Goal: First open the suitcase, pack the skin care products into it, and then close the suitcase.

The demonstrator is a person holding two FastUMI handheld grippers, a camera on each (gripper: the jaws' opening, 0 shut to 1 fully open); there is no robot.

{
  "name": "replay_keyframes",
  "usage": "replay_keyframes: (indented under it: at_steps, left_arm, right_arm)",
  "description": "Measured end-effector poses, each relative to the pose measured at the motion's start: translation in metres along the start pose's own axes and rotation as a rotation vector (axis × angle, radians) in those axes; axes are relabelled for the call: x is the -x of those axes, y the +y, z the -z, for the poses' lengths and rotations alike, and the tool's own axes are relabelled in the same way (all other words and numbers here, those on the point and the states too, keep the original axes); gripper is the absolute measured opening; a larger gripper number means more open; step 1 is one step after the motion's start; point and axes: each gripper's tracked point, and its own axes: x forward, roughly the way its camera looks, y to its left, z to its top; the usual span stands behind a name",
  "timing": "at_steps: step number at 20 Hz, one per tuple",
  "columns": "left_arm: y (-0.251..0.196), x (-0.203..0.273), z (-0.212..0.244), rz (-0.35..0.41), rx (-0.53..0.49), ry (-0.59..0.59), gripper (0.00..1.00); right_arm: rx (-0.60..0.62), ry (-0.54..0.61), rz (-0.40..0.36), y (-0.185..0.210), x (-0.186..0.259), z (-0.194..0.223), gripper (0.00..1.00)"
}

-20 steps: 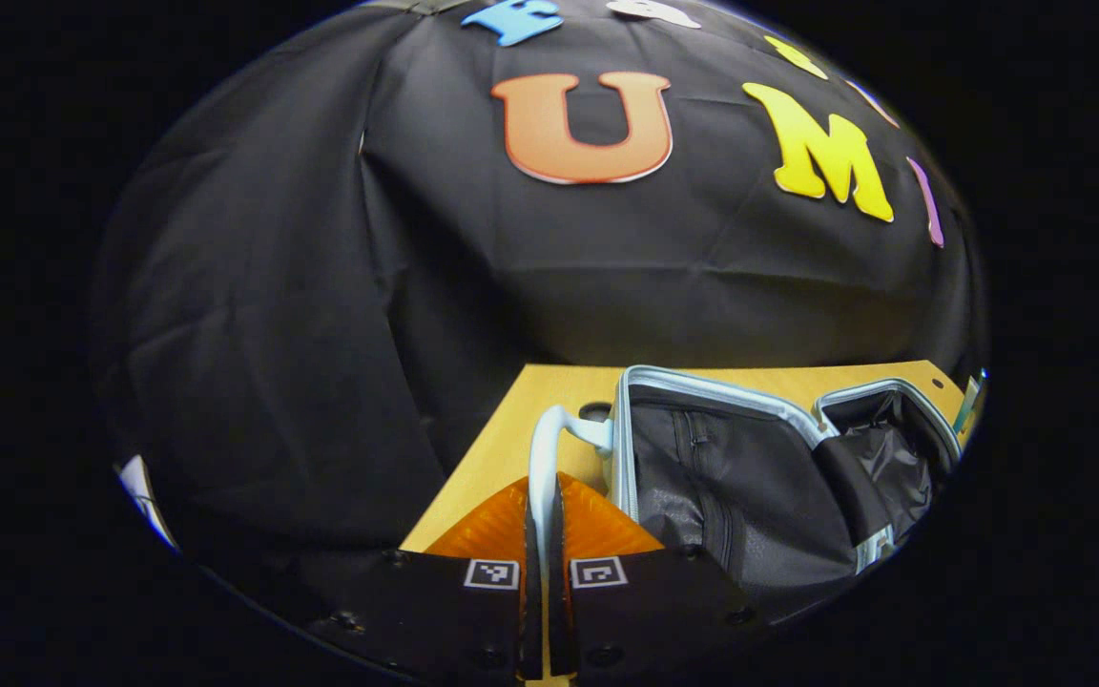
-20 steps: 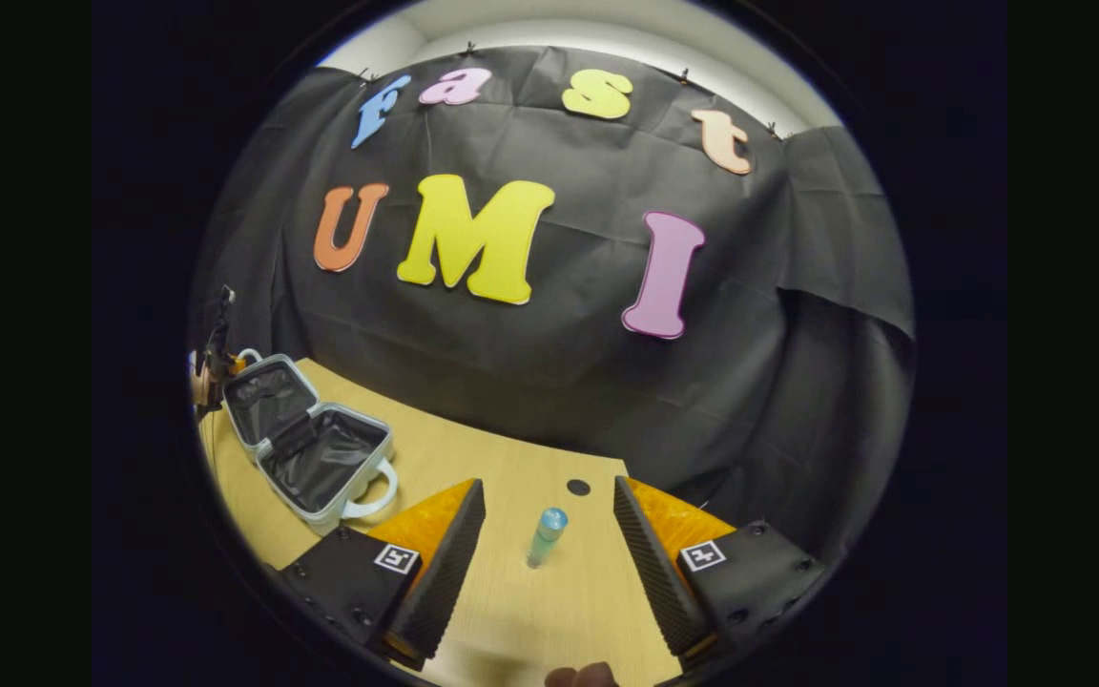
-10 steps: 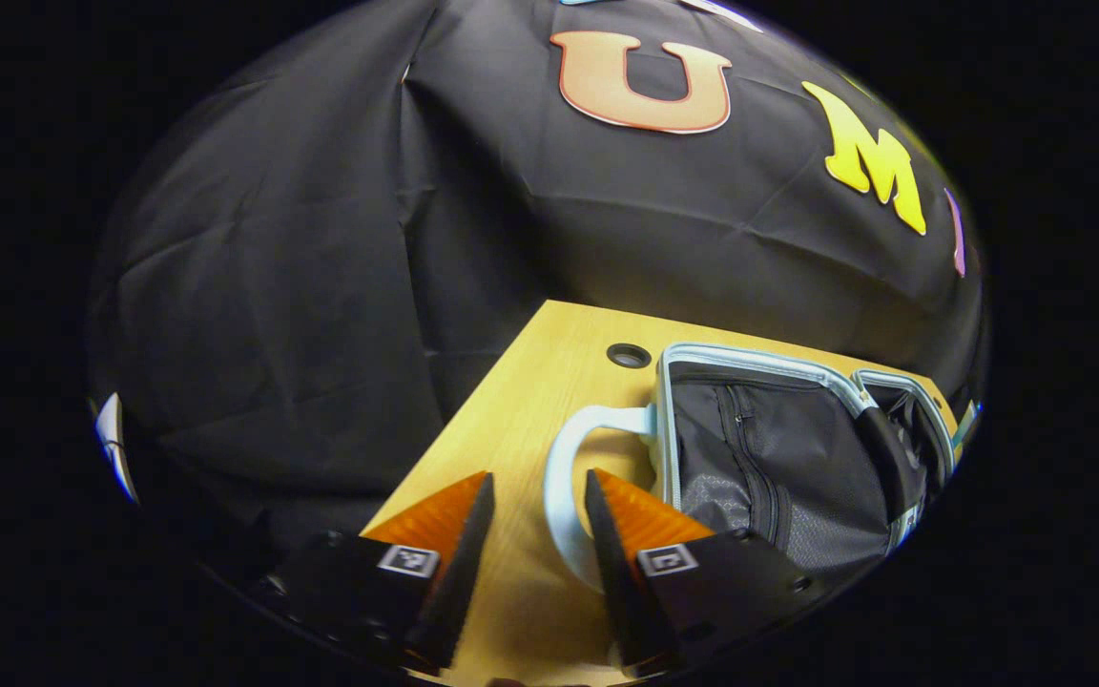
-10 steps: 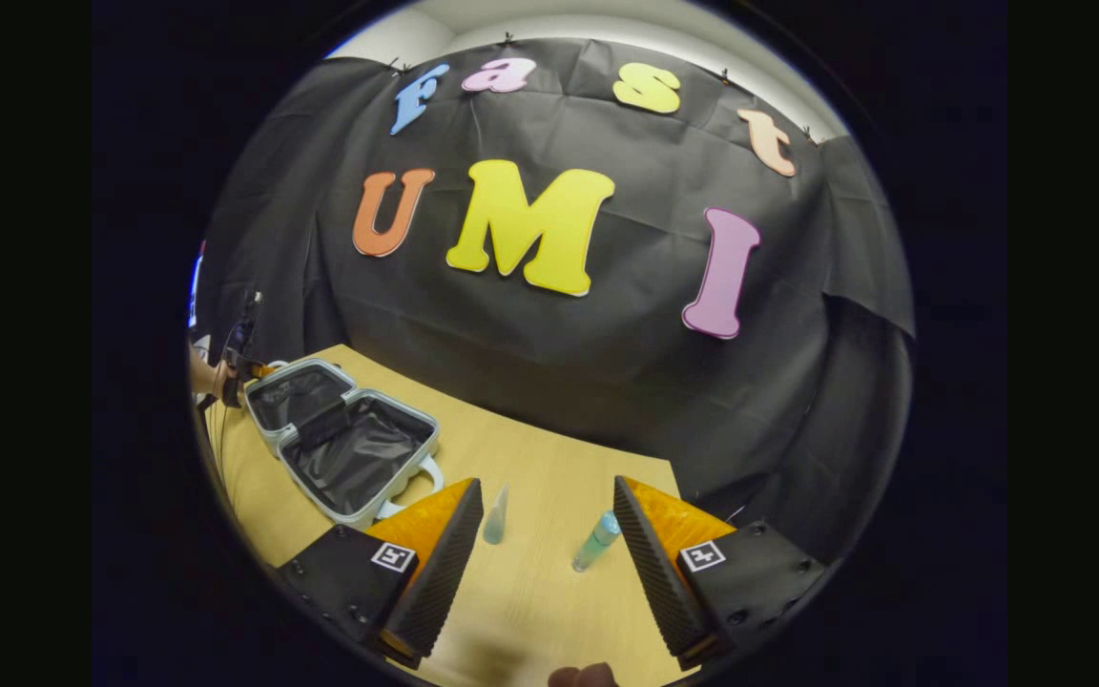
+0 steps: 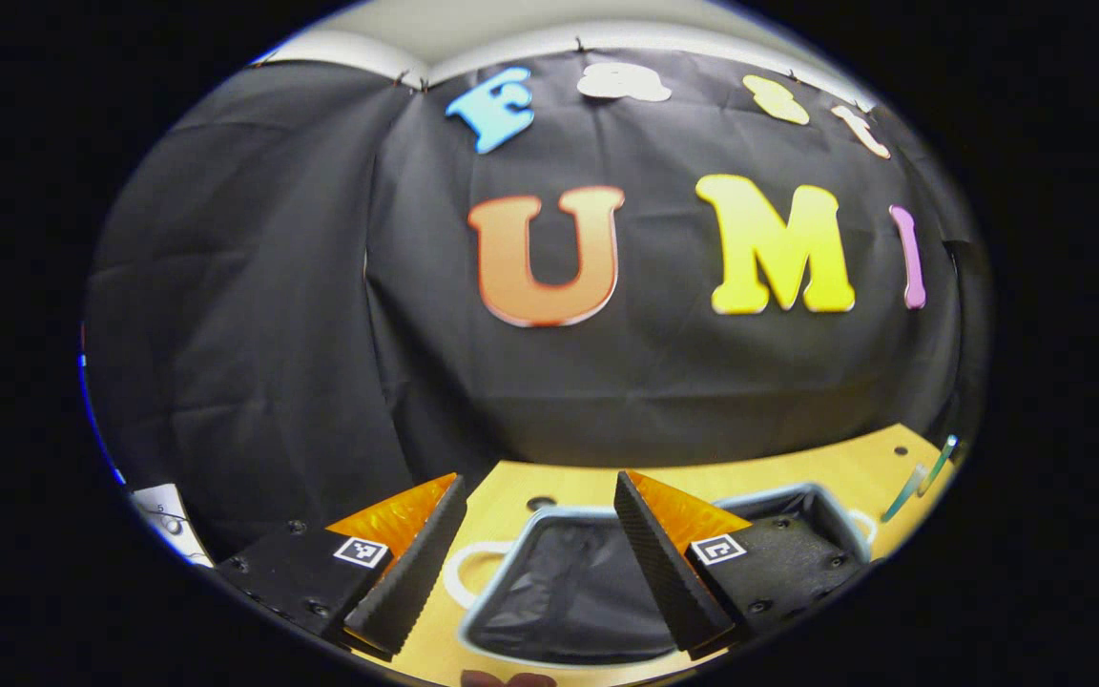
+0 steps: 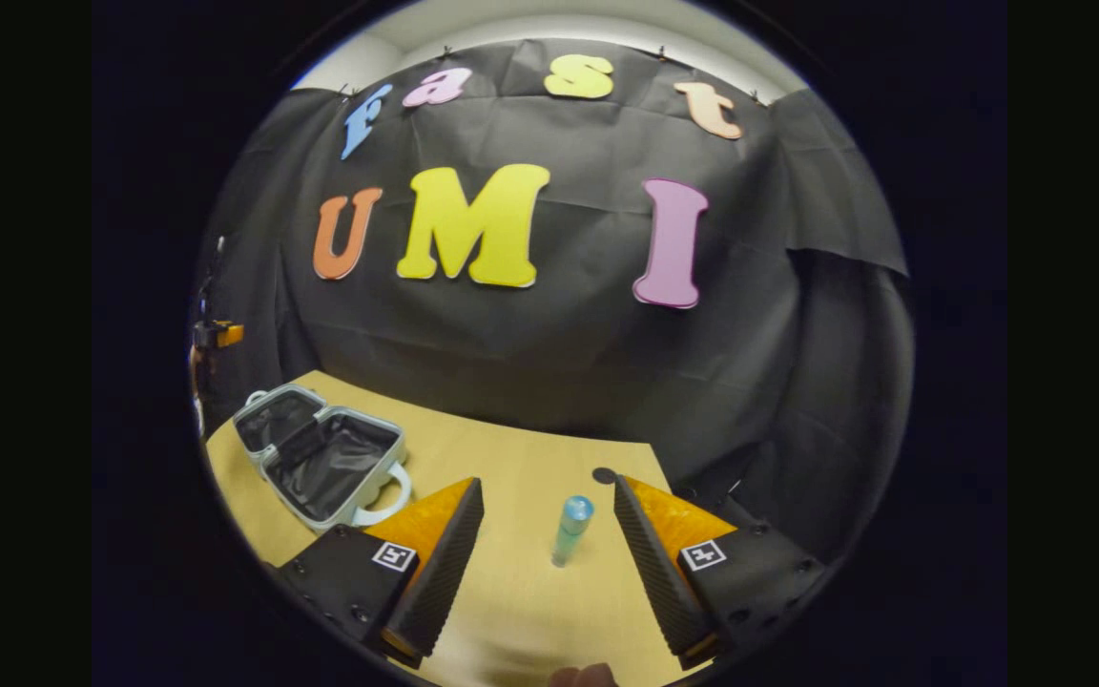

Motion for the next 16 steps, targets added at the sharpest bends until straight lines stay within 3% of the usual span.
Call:
replay_keyframes:
  at_steps: [1, 2, 5, 10, 16]
  left_arm:
    - [-0.03, 0.016, -0.007, 0.018, 0.011, -0.001, 0.92]
    - [-0.063, 0.029, -0.01, 0.032, 0.024, -0.006, 0.99]
    - [-0.178, 0.058, -0.008, 0.112, 0.048, -0.005, 0.99]
    - [-0.345, 0.111, 0.044, 0.315, 0.036, 0.054, 0.99]
    - [-0.447, 0.111, 0.128, 0.406, 0.006, 0.229, 0.99]
  right_arm:
    - [-0.007, -0.011, 0.014, -0.011, 0.002, 0.002, 0.81]
    - [-0.01, -0.017, 0.03, -0.023, 0.005, 0.003, 0.81]
    - [-0.042, -0.021, 0.051, -0.053, 0.014, 0.013, 0.81]
    - [-0.075, 0.039, 0.046, -0.086, 0.017, 0.053, 0.82]
    - [-0.084, 0.123, 0.017, -0.104, 0.024, 0.094, 0.82]
